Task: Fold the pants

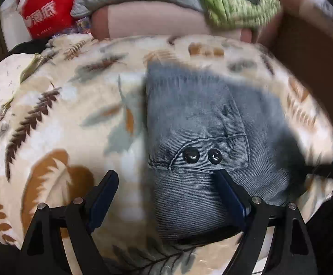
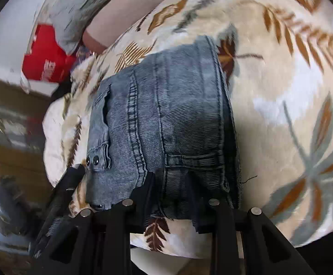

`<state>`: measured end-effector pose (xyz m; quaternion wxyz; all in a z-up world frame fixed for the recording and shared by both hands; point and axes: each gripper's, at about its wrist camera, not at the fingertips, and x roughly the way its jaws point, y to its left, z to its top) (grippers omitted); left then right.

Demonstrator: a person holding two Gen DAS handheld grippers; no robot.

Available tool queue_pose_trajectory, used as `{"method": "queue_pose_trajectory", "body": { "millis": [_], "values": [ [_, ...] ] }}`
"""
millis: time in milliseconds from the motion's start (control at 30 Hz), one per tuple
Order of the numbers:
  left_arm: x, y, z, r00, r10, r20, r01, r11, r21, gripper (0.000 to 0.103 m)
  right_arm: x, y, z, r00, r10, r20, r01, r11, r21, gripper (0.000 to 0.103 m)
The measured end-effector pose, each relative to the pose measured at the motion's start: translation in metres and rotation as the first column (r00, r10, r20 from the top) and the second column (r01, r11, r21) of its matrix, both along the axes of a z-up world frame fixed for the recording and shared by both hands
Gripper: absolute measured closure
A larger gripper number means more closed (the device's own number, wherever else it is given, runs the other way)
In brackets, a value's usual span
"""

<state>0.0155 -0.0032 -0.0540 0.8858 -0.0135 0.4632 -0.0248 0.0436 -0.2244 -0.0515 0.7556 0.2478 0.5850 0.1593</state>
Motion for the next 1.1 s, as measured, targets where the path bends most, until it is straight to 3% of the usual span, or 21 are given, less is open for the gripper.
{"method": "queue_pose_trajectory", "body": {
  "millis": [33,167,233,267,367,400,467,500,567,600,667,733,800,900,967,1100],
  "values": [
    [-0.005,0.001,0.001,0.999,0.009,0.036,-0.009,1.0,-0.007,0.016,0.007,0.003,0.012,0.999,0.01,0.031,-0.01,1.0,-0.01,0.072],
    [-0.002,0.0,0.003,1.0,0.001,0.024,-0.001,1.0,0.0,0.016,0.051,0.013,0.05,0.989,0.028,0.147,-0.02,0.998,-0.055,0.067],
    [-0.005,0.0,0.001,0.999,0.013,0.03,-0.012,1.0,-0.011,0.016,0.078,0.016,0.052,0.981,0.033,0.189,-0.019,0.997,-0.076,0.049],
    [-0.006,-0.001,0.001,0.999,0.01,0.037,-0.01,1.0,-0.009,0.016,0.089,0.016,0.044,0.982,0.02,0.188,0.0,0.994,-0.109,0.034],
    [-0.005,0.001,0.0,0.999,0.004,0.035,-0.003,1.0,-0.025,0.016,0.112,0.006,-0.011,0.999,-0.009,0.046,0.022,0.957,-0.291,0.031],
    [-0.005,0.003,0.001,1.0,0.004,0.028,-0.003,0.999,-0.038,0.016,0.112,0.001,-0.032,1.0,-0.015,-0.006,0.013,0.967,-0.255,0.028],
    [-0.007,0.01,0.013,0.998,0.02,0.054,-0.014,0.995,-0.1,0.017,0.107,0.001,-0.025,0.998,0.003,0.058,0.012,0.967,-0.255,0.029],
    [-0.009,0.014,0.022,0.994,0.042,0.101,-0.028,0.99,-0.136,0.017,0.107,0.007,-0.02,0.998,0.022,0.051,-0.007,0.959,-0.284,0.028],
    [-0.009,0.012,0.028,0.991,0.033,0.128,-0.014,0.99,-0.141,0.016,0.112,0.012,-0.016,0.999,0.036,0.029,-0.025,0.949,-0.314,0.028],
    [-0.007,0.009,0.024,0.994,0.011,0.111,0.002,0.992,-0.123,0.016,0.114,0.012,-0.012,0.999,0.033,0.019,-0.025,0.946,-0.324,0.028],
    [0.001,-0.004,-0.003,0.999,-0.047,-0.009,0.047,0.996,-0.076,0.016,0.112,0.01,0.004,0.998,0.039,0.049,-0.02,0.935,-0.354,0.028],
    [-0.003,0.001,-0.007,1.0,-0.019,0.008,0.02,0.99,-0.141,0.016,0.118,0.02,0.034,0.992,0.06,0.107,-0.015,0.926,-0.378,0.028],
    [0.0,0.001,-0.005,0.999,-0.036,0.005,0.036,0.989,-0.14,0.016,0.131,0.044,0.058,0.981,0.136,0.135,-0.074,0.919,-0.387,0.027],
    [-0.001,0.001,-0.008,0.999,-0.036,0.003,0.036,0.988,-0.153,0.016,0.16,0.103,0.08,0.944,0.309,0.116,-0.234,0.874,-0.426,0.027],
    [-0.001,0.001,-0.008,0.999,-0.041,0.01,0.042,0.988,-0.147,0.016,0.185,0.154,0.075,0.91,0.414,0.04,-0.357,0.826,-0.435,0.027],
    [-0.003,-0.001,-0.008,0.998,-0.056,0.029,0.06,0.989,-0.134,0.016,0.216,0.217,0.043,0.856,0.502,-0.121,-0.497,0.735,-0.461,0.027]
  ]
}}
